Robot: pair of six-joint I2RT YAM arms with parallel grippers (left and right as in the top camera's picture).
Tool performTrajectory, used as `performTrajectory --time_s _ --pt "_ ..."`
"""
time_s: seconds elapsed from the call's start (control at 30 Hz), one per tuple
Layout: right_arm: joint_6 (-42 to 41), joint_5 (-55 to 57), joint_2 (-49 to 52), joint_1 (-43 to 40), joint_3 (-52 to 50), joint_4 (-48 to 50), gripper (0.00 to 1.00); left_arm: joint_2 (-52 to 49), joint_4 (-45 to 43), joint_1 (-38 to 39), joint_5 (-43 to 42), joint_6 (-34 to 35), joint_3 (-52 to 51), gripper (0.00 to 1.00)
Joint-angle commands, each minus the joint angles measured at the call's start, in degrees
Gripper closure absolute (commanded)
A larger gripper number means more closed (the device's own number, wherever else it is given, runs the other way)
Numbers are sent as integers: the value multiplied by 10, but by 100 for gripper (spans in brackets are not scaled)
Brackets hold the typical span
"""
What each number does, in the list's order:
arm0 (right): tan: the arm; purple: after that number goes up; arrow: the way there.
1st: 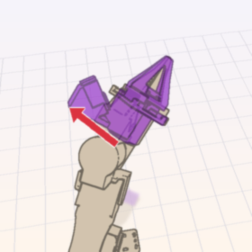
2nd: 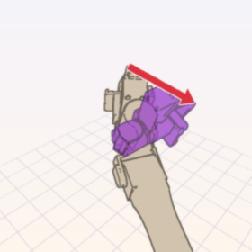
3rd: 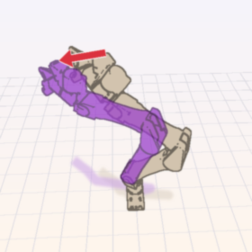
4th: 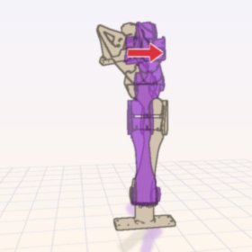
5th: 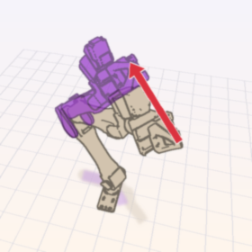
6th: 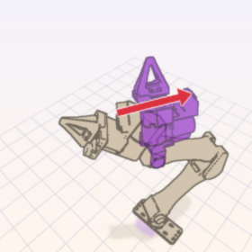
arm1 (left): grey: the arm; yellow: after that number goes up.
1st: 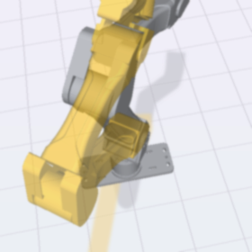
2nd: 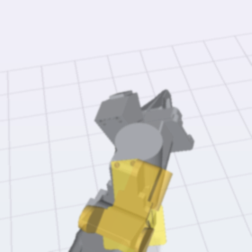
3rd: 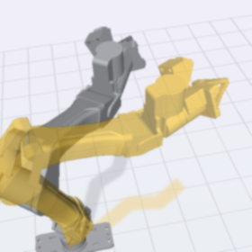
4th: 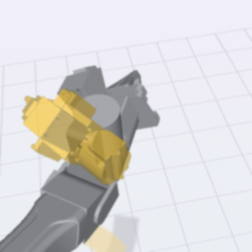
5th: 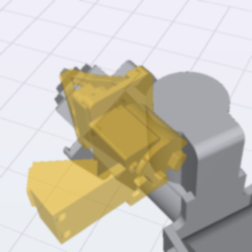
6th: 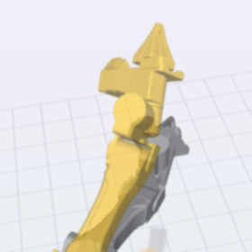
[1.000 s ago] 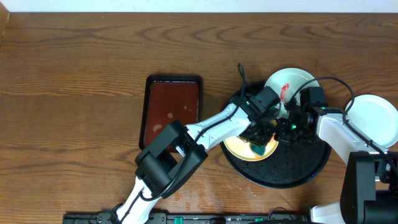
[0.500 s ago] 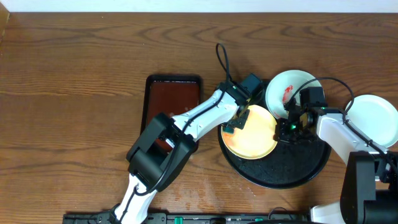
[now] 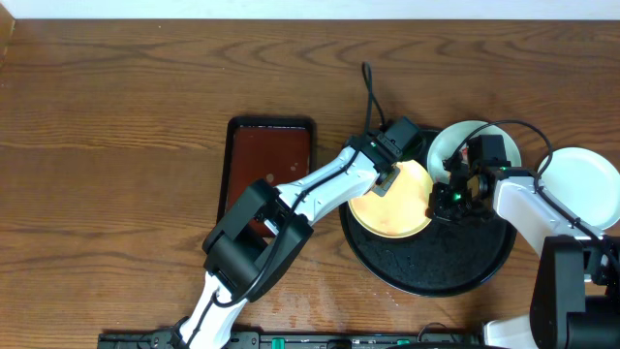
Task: Clean dirty plates on tray and stack at the side
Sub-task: 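Wipe the sponge around the yellow plate held by the right gripper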
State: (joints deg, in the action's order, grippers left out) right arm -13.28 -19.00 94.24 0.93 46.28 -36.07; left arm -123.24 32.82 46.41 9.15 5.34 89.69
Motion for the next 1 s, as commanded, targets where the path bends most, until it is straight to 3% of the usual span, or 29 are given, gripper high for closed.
performTrajectory --time_s 0.0,0.17,0.3,0.47,0.57,0.8,0.97 --pt "11 70 10 -4 -3 -4 99 -17 -21 -8 -31 -106 -5 93" --pt "12 70 10 -4 -3 -4 99 -17 -25 -8 -136 -141 -5 93" --pt "14 70 10 -4 -3 -3 99 -17 -26 -6 -222 -205 -5 93" --pt "16 70 10 -4 -3 -3 99 -17 -36 -2 -266 -274 -5 93" --pt "16 70 10 -4 -3 -3 99 -17 -37 -2 -255 -339 -5 92" --pt "16 70 10 -4 -3 -4 99 -17 -40 -7 -79 -357 -5 93" --pt "16 70 10 -4 -3 -4 99 -17 -35 -25 -59 -414 -5 93"
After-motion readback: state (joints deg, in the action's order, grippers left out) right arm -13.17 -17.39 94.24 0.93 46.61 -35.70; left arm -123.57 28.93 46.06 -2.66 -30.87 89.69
